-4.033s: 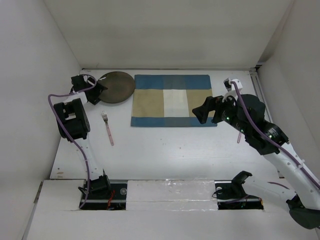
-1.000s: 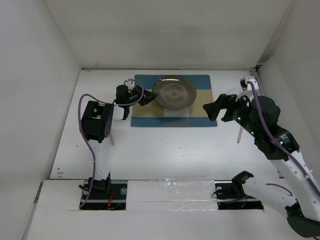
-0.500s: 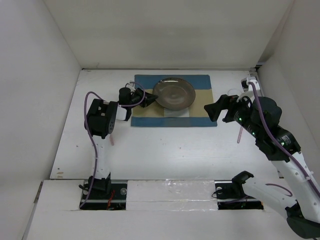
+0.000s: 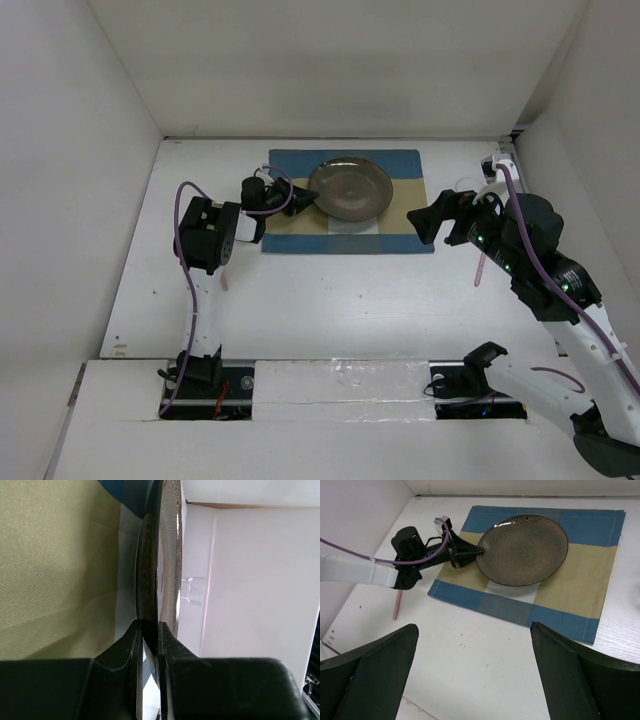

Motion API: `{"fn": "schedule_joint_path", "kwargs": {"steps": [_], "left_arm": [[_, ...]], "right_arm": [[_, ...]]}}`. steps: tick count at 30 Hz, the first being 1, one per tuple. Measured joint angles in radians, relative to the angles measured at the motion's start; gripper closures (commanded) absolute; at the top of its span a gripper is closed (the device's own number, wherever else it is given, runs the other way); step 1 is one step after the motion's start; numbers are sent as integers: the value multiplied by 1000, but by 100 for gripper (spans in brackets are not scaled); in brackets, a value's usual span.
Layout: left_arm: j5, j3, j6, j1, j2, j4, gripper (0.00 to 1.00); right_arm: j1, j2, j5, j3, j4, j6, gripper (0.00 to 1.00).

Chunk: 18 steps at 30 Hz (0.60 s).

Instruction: Set the dinner table for one person

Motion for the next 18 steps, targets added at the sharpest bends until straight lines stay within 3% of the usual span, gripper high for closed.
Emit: {"fn": "schedule_joint_path", "kwargs": {"steps": [4, 8, 10, 18], "left_arm": [[0, 0, -6, 0, 0, 1, 100], [-8, -5, -9, 0, 0, -1, 92], [-11, -6, -10, 0, 0, -1, 81], [-6, -6, -13, 0, -26, 10, 54]], "right_arm": [[0, 0, -3, 0, 0, 0, 0], [0, 0, -6, 0, 0, 0, 0], [0, 0, -8, 0, 0, 0, 0], [0, 0, -16, 0, 0, 0, 0]]}}
